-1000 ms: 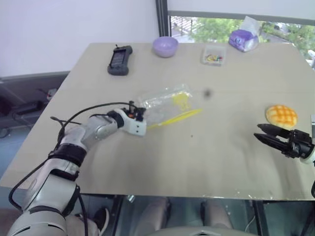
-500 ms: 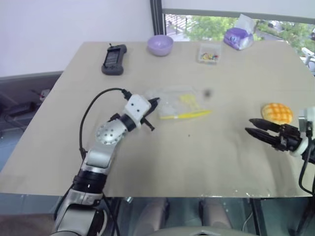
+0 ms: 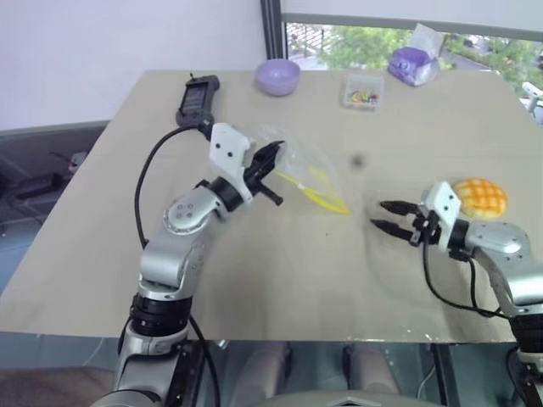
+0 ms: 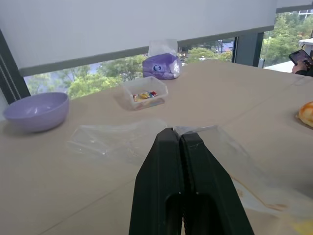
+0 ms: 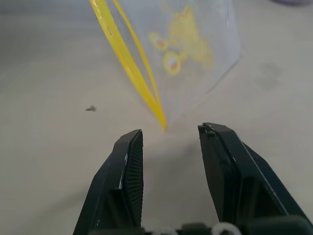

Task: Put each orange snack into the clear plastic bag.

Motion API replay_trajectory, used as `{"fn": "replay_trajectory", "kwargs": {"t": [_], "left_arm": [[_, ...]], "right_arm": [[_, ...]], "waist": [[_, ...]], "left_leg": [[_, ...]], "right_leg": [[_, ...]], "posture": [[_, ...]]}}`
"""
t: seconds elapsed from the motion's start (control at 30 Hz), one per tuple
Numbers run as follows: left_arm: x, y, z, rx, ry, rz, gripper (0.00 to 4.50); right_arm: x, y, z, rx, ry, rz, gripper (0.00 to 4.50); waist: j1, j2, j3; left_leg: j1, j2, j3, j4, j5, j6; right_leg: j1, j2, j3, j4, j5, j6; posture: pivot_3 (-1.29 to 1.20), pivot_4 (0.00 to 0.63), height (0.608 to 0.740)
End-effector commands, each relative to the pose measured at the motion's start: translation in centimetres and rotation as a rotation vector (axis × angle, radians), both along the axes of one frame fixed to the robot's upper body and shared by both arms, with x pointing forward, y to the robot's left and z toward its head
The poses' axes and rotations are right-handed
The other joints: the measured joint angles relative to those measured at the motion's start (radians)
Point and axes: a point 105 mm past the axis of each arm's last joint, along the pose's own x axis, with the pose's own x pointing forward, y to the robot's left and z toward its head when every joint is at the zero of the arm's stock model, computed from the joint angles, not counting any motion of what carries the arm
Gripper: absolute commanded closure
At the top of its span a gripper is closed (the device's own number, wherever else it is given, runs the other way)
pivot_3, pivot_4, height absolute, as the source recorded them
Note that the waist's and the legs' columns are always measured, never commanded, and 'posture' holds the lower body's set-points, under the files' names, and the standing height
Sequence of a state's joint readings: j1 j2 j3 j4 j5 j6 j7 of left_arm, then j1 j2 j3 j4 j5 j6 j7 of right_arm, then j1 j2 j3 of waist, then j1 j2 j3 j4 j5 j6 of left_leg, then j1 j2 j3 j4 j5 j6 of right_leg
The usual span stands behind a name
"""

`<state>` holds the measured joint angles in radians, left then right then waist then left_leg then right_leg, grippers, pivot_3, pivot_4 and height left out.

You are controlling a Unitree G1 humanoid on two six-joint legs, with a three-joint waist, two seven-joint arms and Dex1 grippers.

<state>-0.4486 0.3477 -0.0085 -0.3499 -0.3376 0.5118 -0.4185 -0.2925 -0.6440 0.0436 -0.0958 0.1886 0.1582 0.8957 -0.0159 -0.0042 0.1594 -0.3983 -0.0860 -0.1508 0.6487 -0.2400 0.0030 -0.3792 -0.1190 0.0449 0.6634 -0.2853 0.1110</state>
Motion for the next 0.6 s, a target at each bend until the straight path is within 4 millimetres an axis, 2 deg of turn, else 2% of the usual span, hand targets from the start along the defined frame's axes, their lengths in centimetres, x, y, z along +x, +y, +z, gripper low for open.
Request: {"fn": "replay_trajectory", "kwargs": {"t": [0.03, 0.17, 0.33, 0.4, 0.43, 0.5, 0.57, 0.6], "left_arm": [[-0.4, -0.2, 1.6, -0.014, -0.059, -0.004, 4.43], [-0.3, -0.4, 1.5, -0.021, -0.052, -0.01, 4.43], [-0.2, -0.5, 1.3, -0.025, -0.046, -0.013, 4.43], [-0.1, -0.5, 1.2, -0.026, -0.044, -0.013, 4.5], [-0.1, -0.5, 1.2, -0.026, -0.044, -0.012, 4.5], [-0.1, -0.5, 1.2, -0.028, -0.042, -0.012, 4.5], [-0.1, -0.6, 1.1, -0.028, -0.04, -0.014, 4.5], [-0.1, -0.6, 1.1, -0.027, -0.039, -0.015, 4.5]], "right_arm": [[0.8, 1.1, 0.3, -0.041, -0.063, -0.023, 2.54], [0.4, 2.4, -0.8, -0.058, -0.035, -0.006, 2.54], [0.2, 2.9, -1.5, -0.093, -0.019, -0.021, 2.54], [0.3, 3.0, -2.0, -0.109, -0.002, -0.043, 1.92], [0.5, 2.8, -2.1, -0.111, 0.001, -0.072, 1.75], [1.2, 2.4, -2.5, -0.118, 0.009, -0.14, 0.79], [1.4, 2.6, -3.0, -0.113, 0.033, -0.165, 0.04], [1.4, 2.8, -3.2, -0.102, 0.044, -0.167, 0.04]], "waist": [[0.002, 0.0, 0.0], [0.002, -0.001, 0.0], [0.003, -0.001, 0.001], [0.002, -0.001, 0.001], [0.001, -0.001, 0.001], [0.001, -0.001, 0.001], [0.001, -0.001, 0.001], [0.001, -0.001, 0.0]], "left_leg": [[0.0, 0.0, 0.0, 0.0, 0.0, 0.0], [0.0, 0.0, 0.0, 0.0, 0.0, 0.0], [0.0, 0.0, 0.0, 0.0, 0.0, 0.0], [0.0, 0.0, 0.0, 0.0, 0.0, 0.0], [0.0, 0.0, 0.0, 0.0, 0.0, 0.0], [0.0, 0.0, 0.0, 0.0, 0.0, 0.0], [0.0, 0.0, 0.0, 0.0, 0.0, 0.0], [0.0, 0.0, 0.0, 0.0, 0.0, 0.0]], "right_leg": [[0.0, 0.0, 0.0, 0.0, 0.0, 0.0], [0.0, 0.0, 0.0, -0.001, 0.0, 0.0], [0.0, 0.0, 0.0, 0.0, 0.0, 0.0], [0.0, 0.0, 0.0, 0.0, 0.0, 0.0], [0.0, 0.0, 0.0, 0.0, 0.0, 0.0], [0.0, 0.0, 0.0, 0.0, 0.0, 0.0], [0.0, 0.0, 0.0, 0.0, 0.0, 0.0], [0.0, 0.0, 0.0, 0.0, 0.0, 0.0]], "posture": [[0.0, 0.15, 0.74], [0.0, 0.15, 0.74], [0.0, 0.15, 0.74], [0.0, 0.15, 0.74], [0.0, 0.15, 0.74], [0.0, 0.15, 0.74], [0.0, 0.15, 0.74], [0.0, 0.15, 0.74]]}}
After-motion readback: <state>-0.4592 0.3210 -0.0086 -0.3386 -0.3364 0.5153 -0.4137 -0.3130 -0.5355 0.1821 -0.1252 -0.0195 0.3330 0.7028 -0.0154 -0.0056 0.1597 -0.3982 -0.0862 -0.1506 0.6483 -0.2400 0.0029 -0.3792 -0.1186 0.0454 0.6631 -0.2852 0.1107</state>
